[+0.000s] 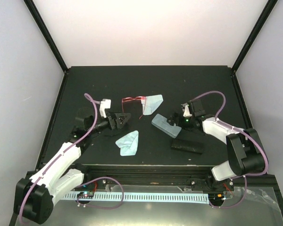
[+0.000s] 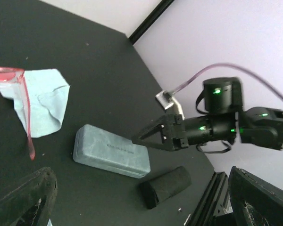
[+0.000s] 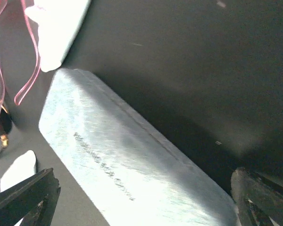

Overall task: Organize the sunglasses
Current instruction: Move the sunglasses case at the center of the board, then pick up the sunglasses case from the center of the board.

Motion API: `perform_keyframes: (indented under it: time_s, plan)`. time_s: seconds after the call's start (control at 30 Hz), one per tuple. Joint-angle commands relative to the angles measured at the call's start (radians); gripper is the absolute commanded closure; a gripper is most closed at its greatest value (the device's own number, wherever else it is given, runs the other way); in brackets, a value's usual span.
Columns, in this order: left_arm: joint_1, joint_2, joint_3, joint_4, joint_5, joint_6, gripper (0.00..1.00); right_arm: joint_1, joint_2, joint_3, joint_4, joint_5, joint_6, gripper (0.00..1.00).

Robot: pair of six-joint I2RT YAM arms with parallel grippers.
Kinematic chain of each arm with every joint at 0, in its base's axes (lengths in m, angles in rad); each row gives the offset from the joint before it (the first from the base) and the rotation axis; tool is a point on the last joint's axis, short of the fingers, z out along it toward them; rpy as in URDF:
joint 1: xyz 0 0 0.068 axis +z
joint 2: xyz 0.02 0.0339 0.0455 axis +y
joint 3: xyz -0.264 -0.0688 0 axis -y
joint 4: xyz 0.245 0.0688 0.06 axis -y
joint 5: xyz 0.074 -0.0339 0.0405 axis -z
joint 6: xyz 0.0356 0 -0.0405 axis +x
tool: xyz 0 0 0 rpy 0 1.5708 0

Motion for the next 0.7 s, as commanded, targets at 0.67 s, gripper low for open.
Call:
perform_keyframes:
  time_s: [0.67]
  plan:
    - [-0.031, 0.068, 0.051, 0.063, -0.119, 0.062, 0.01, 0.328, 0.221, 0.342, -0.53, 0.448, -0.567, 0.0]
